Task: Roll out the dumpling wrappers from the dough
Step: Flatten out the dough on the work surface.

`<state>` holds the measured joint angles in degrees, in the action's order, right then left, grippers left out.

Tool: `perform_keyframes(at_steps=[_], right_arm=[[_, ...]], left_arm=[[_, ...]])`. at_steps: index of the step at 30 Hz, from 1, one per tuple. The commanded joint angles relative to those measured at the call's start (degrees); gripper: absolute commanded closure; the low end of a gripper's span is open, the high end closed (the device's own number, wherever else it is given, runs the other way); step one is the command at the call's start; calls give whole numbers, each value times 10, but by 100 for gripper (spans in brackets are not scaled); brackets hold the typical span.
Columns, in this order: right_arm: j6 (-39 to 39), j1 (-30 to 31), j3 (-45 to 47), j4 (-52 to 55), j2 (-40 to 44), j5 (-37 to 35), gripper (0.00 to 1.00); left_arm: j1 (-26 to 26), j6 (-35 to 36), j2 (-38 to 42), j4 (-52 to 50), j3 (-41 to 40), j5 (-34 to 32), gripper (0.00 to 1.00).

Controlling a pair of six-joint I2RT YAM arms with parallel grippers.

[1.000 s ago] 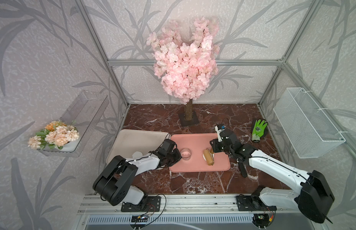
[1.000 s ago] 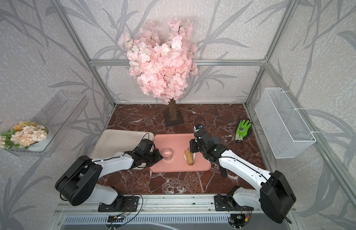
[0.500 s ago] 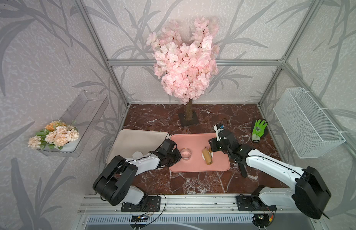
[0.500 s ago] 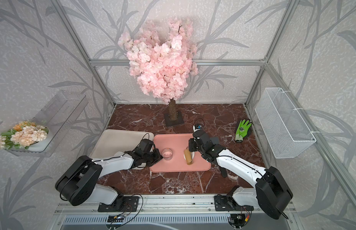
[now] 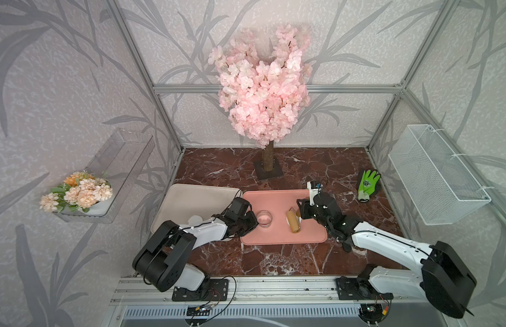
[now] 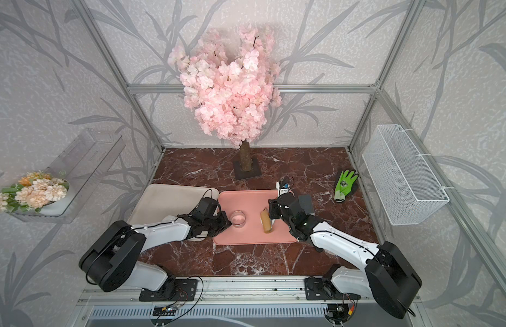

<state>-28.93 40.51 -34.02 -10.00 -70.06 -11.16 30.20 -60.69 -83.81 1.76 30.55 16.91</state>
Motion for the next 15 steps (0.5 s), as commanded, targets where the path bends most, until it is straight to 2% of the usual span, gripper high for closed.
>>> perform_keyframes(at_steps=[1,15], right_arm=[[3,5,27,-45,-17,-50,100],[-19,17,49,-57,-63,-56,100]], left_arm=[[-3,2,-26,-96,-24,-28,100],[-3,2,-28,-96,-24,-27,100]])
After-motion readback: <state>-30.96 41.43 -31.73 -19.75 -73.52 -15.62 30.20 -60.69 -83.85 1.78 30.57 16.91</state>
